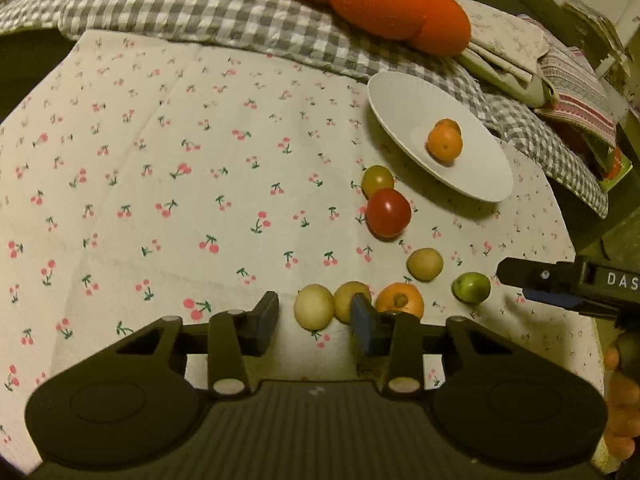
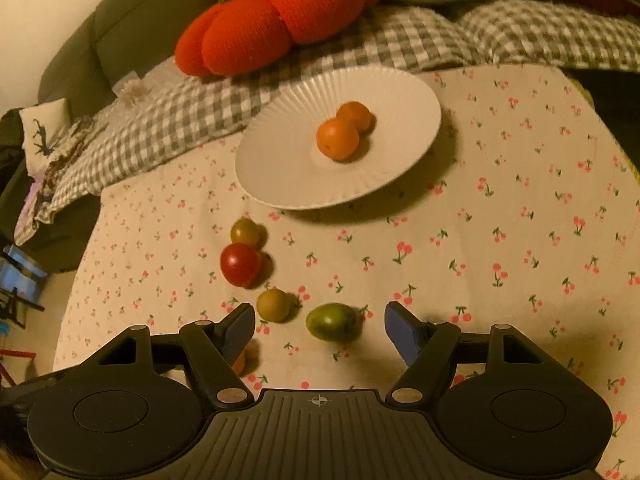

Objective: Organize fruits
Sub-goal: 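Grasp a pale yellow fruit with the left tool while the right tool grasps a green fruit, then carry the pale yellow and green fruits over the white plate with both tools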

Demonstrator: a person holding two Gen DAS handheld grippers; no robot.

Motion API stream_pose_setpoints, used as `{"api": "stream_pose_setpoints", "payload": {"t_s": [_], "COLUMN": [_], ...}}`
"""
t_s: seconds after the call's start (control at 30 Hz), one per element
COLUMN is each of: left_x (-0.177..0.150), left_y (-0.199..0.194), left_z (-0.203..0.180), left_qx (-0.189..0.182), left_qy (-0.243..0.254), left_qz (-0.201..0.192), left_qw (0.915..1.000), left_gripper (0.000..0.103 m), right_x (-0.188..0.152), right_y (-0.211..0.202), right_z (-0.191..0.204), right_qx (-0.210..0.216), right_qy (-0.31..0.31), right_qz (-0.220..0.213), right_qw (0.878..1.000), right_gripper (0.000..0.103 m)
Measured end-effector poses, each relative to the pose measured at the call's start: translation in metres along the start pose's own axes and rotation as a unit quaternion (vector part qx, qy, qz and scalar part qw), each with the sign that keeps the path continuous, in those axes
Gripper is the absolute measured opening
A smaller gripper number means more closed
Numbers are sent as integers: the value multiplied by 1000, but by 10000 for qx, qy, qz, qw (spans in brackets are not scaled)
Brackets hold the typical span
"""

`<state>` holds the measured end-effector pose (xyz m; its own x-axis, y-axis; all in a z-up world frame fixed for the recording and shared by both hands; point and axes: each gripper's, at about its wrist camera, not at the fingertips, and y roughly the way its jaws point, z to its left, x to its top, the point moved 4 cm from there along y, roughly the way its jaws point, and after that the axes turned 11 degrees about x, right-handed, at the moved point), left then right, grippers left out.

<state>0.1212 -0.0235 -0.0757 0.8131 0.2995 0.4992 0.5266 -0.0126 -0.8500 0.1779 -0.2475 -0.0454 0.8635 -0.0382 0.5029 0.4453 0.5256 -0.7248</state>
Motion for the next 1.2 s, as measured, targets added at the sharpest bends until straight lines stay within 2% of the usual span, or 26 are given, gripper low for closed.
{"api": "stream_pose_setpoints", "payload": {"t_s": [0.1, 0.2, 0.37, 0.53, 0.67, 0.83, 1.0, 1.1, 1.2], "left_x": [-3, -2, -2, -2, -3, -2, -1, -1, 1], "left_y": [7, 9, 8, 9, 8, 6, 5, 3, 0], "left_z": [-3, -2, -1, 0, -2, -2, -2, -3, -6], "left_qx": [97, -15, -65, -83, -46, 1, 3, 50, 86], "left_qy": [87, -33, -44, -98, -61, -40, -42, 10, 78], "left_qz": [21, -2, -34, -25, -56, -94, -118, -195, -290], "left_qw": [9999, 10000, 10000, 9999, 10000, 9999, 9999, 9998, 9995], "left_gripper": [36, 36, 21, 21, 21, 20, 20, 20, 20], "right_x": [-1, -3, -6, -6, -5, -7, -6, -6, -7], "right_y": [4, 10, 21, 27, 30, 35, 38, 39, 39], "right_z": [-2, -4, -10, -16, -15, -13, -13, -11, -8], "right_qx": [-47, -86, -8, 31, 16, -83, -135, -143, -204], "right_qy": [17, 16, 204, 374, 332, 169, 121, 66, -25], "right_qz": [40, 97, 240, 252, 244, 268, 276, 308, 300], "right_qw": [10000, 9999, 9995, 9990, 9992, 9995, 9995, 9994, 9993], "right_gripper": [73, 73, 71, 59, 54, 40, 40, 34, 34]}}
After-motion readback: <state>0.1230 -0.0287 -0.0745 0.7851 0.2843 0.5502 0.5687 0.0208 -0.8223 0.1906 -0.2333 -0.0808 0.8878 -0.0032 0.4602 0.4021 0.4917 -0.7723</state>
